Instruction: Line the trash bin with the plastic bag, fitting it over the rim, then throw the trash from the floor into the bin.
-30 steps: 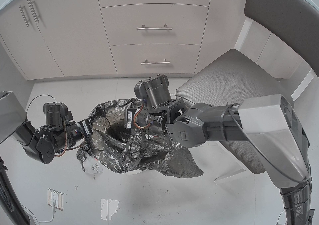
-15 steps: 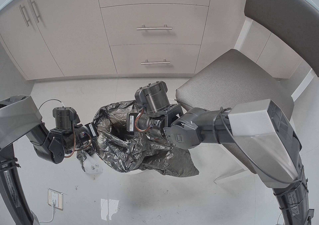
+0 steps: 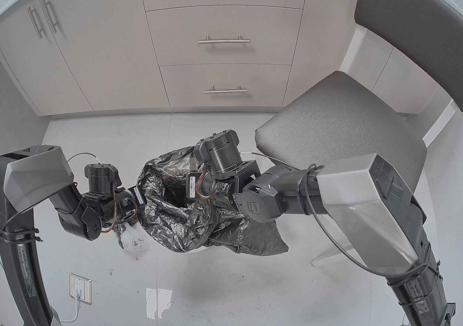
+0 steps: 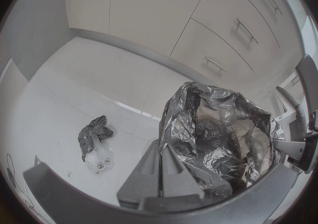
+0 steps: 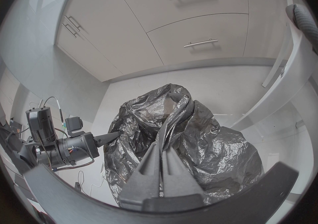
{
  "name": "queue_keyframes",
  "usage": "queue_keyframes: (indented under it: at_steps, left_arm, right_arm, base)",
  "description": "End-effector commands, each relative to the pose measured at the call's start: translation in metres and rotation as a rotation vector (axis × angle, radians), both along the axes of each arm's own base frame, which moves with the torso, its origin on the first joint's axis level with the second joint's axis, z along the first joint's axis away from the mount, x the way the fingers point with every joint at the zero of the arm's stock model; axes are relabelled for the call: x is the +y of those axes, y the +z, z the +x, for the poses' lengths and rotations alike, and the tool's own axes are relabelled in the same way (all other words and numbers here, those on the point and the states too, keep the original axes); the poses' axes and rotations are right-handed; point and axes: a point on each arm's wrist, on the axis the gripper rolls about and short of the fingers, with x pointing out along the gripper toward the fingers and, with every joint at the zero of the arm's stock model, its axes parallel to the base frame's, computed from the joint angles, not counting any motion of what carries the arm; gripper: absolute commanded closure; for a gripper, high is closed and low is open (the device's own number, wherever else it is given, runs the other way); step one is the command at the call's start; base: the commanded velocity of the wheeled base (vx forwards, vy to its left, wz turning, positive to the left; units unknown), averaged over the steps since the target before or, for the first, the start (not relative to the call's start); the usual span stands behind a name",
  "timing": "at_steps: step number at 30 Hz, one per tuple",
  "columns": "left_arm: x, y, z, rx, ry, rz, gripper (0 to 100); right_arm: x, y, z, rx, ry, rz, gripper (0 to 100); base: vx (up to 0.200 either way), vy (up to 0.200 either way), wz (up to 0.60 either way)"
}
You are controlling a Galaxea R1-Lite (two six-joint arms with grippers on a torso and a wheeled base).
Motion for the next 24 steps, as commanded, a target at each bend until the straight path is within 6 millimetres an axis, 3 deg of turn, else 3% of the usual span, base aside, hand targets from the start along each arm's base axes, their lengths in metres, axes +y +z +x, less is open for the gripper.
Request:
queue_keyframes:
  at_steps: [1,24]
  left_arm:
    - [0.001,-0.005,0.001,0.014,0.004,0.002,100]
    - [0.001,-0.016,-0.014,0.073,-0.023,0.076,100]
  right_arm:
    - [0.002,-0.009,0.002,0.008,0.001,-0.01,100]
    - [0.003,-0.018,-0.001,0.032,0.002,-0.027,100]
  base:
    - [0.0,0.0,0.0]
    - [0.0,0.0,0.0]
